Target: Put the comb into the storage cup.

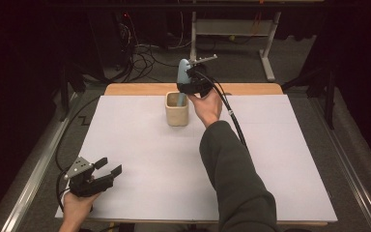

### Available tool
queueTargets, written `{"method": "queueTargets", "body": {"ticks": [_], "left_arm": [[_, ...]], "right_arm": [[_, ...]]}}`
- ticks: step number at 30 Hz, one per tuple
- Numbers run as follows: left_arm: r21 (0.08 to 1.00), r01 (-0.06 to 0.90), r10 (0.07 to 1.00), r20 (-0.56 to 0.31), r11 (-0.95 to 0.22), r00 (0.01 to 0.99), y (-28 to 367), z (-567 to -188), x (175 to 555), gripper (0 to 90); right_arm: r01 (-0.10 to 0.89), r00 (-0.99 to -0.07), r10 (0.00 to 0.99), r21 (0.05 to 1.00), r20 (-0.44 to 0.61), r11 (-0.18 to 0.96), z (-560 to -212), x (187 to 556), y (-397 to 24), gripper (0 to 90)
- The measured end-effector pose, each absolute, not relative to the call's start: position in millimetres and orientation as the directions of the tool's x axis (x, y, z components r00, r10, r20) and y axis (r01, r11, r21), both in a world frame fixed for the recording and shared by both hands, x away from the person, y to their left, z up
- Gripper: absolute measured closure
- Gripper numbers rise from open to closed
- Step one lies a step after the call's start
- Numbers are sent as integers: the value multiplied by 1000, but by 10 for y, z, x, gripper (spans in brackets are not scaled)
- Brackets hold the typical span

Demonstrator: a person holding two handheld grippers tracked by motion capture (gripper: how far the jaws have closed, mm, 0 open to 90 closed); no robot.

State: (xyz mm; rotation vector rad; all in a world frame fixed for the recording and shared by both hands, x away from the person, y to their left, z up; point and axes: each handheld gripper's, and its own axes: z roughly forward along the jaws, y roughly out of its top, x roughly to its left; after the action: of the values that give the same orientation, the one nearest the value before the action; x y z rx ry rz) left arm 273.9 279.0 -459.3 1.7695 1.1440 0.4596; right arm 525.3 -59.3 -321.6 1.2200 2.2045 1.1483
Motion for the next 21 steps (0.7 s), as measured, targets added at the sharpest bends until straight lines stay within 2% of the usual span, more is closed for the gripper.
{"method": "queueTargets", "body": {"ticks": [21], "left_arm": [[860, 496, 854, -167, -118, 492, 2787, -4591, 2738, 320]], "right_arm": [[549, -558, 828, 775, 59, 314, -3328, 5271, -557, 514]]}}
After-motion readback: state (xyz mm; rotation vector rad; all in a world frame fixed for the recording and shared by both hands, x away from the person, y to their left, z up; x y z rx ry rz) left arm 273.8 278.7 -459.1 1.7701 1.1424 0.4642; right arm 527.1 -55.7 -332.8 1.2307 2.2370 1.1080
